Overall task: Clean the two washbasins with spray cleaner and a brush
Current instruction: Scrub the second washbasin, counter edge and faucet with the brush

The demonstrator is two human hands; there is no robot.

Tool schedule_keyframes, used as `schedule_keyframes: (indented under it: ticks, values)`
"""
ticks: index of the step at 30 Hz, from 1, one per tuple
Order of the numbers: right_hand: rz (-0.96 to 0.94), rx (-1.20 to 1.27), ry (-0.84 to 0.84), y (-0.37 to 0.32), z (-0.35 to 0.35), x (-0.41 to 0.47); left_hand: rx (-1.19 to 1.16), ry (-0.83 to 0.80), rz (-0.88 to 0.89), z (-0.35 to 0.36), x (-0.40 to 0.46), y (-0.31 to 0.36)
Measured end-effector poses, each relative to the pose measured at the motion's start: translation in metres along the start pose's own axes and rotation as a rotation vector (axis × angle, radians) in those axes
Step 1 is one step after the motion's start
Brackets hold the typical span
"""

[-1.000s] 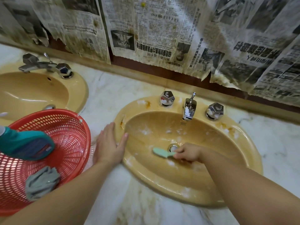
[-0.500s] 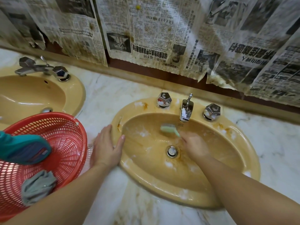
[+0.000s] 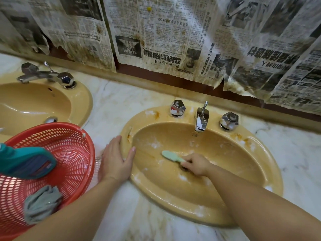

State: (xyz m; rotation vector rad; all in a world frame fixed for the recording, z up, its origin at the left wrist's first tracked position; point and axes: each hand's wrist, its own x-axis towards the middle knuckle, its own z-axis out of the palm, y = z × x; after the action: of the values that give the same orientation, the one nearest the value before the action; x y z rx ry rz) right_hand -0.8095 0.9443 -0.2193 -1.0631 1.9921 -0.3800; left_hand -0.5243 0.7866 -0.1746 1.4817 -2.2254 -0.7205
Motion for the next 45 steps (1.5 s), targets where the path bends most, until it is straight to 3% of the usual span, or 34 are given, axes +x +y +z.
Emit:
schedule_keyframes:
  ticks: [1, 2, 4, 5, 8, 9, 11, 12, 13, 15, 16, 18, 19, 22, 23, 25, 26, 29, 32, 34, 35, 36, 37, 40, 41, 42, 45]
  values:
    - [0.017, 0.062, -0.126, -0.003, 0.005, 0.003, 0.001, -0.001, 0.001, 0.0, 0.0, 0.0]
    - [0.016, 0.108, -0.14, -0.007, 0.005, 0.008, 0.001, 0.0, 0.004, 0.0, 0.0, 0.0]
    - [0.014, 0.08, 0.089, -0.011, 0.004, 0.015, 0.0, 0.007, 0.004, 0.0, 0.0, 0.001]
    - [0.034, 0.118, 0.12, -0.012, 0.005, 0.015, -0.001, 0.006, 0.002, 0.0, 0.0, 0.001]
    - [0.067, 0.343, -0.352, -0.018, 0.022, 0.006, -0.001, 0.005, -0.004, 0.0, -0.001, 0.0]
    - [0.062, 0.35, -0.312, -0.021, 0.023, 0.008, 0.0, 0.005, -0.004, 0.0, 0.0, 0.0]
    - [0.05, 0.24, 0.073, -0.019, 0.02, 0.015, -0.004, 0.0, -0.009, 0.0, -0.001, 0.001]
    - [0.063, 0.267, 0.122, -0.018, 0.018, 0.018, -0.006, -0.002, -0.014, 0.0, -0.001, 0.0]
    - [0.08, 0.343, 0.014, -0.02, 0.018, 0.019, -0.008, -0.005, -0.018, 0.0, -0.001, -0.001]
    - [0.117, 0.52, -0.36, -0.031, 0.028, 0.013, -0.01, -0.007, -0.021, 0.0, -0.002, -0.001]
    - [0.1, 0.533, -0.327, -0.035, 0.033, 0.016, -0.009, -0.006, -0.017, 0.0, 0.0, -0.001]
    - [0.049, 0.433, 0.054, -0.041, 0.035, 0.02, -0.006, -0.001, -0.011, 0.0, -0.001, 0.001]
    - [0.049, 0.467, 0.067, -0.04, 0.037, 0.022, -0.002, 0.003, -0.008, -0.001, -0.001, 0.002]
    - [0.097, 0.699, -0.368, -0.052, 0.042, 0.016, -0.002, 0.001, -0.015, -0.001, -0.001, 0.002]
    - [0.077, 0.693, -0.304, -0.054, 0.044, 0.02, -0.005, -0.003, -0.013, -0.001, -0.001, 0.001]
    - [0.018, 0.649, 0.01, -0.056, 0.044, 0.029, -0.004, -0.003, -0.012, 0.0, -0.001, 0.001]
    - [0.015, 0.66, 0.024, -0.057, 0.044, 0.03, -0.002, -0.002, -0.014, 0.001, 0.0, 0.0]
    - [0.022, 0.773, -0.309, -0.065, 0.051, 0.021, -0.01, 0.003, -0.009, 0.001, 0.0, -0.001]
    - [0.005, 0.739, 0.065, -0.064, 0.052, 0.028, -0.016, 0.005, -0.008, 0.001, 0.0, 0.0]
    - [-0.017, 0.75, -0.077, -0.07, 0.052, 0.027, -0.013, 0.009, -0.008, 0.001, 0.0, 0.0]
    - [-0.043, 0.738, -0.204, -0.071, 0.055, 0.025, -0.012, 0.011, -0.006, 0.001, 0.0, 0.0]
    - [-0.073, 0.692, -0.224, -0.071, 0.053, 0.021, -0.012, 0.01, 0.0, 0.001, 0.0, 0.0]
    - [-0.1, 0.619, -0.119, -0.071, 0.048, 0.02, -0.015, 0.006, 0.002, 0.001, 0.0, 0.0]
    - [-0.114, 0.288, 0.508, -0.058, 0.022, 0.02, -0.017, 0.001, -0.01, -0.002, -0.001, 0.003]
    - [-0.132, 0.126, 0.602, -0.05, 0.017, 0.019, -0.014, 0.0, -0.017, -0.002, -0.002, 0.003]
    - [-0.133, -0.033, 0.592, -0.043, 0.014, 0.019, -0.013, -0.001, -0.022, -0.002, -0.002, 0.004]
    - [0.017, -0.27, 0.287, -0.032, 0.009, 0.016, -0.017, -0.007, -0.022, -0.003, -0.002, 0.004]
